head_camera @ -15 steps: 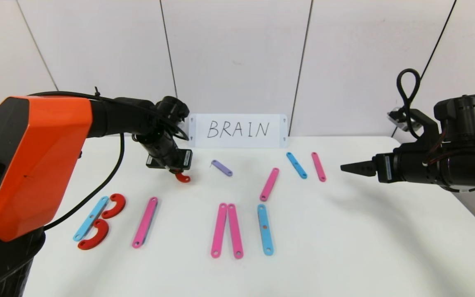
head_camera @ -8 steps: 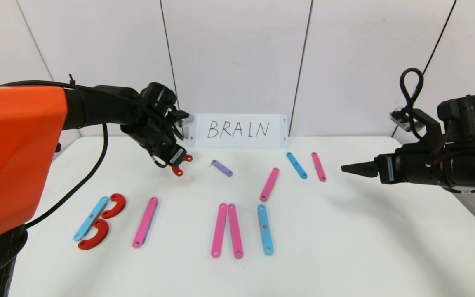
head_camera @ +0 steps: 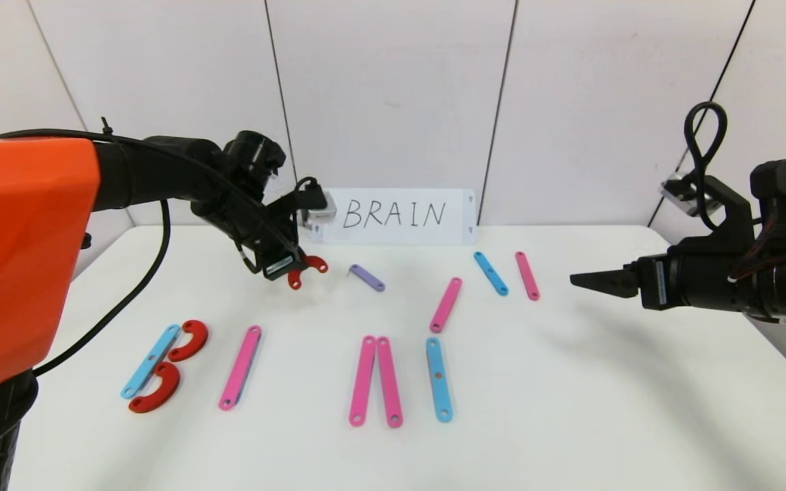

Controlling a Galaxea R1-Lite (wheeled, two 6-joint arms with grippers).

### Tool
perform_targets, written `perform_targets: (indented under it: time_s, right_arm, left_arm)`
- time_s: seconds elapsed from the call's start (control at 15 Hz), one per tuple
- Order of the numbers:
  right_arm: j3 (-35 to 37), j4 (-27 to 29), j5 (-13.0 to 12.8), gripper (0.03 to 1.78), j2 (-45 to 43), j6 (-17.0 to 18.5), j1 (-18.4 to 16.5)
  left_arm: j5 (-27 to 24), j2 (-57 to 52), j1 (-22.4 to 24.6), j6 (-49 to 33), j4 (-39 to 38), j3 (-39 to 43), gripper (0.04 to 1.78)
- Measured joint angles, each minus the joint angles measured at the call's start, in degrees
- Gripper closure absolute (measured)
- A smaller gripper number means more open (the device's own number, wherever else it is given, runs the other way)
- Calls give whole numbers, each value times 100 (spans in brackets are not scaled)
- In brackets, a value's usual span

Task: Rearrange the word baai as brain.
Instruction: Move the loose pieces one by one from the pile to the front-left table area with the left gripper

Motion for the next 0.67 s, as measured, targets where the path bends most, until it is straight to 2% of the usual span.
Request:
perform_targets:
  time_s: [0.33, 0.47, 0.67]
  right_arm:
    - [15, 9, 2, 8, -207, -7, -22]
    - [28, 12, 0, 8, -268, -20, -13]
    - [55, 1, 0, 8, -323, -22, -11]
  left_arm:
    - [-11, -135, -9, 1902, 1182, 18, 153]
    - [0, -177, -37, 2315, 1465, 35, 153]
    - [2, -144, -163, 2456, 1471, 51, 153]
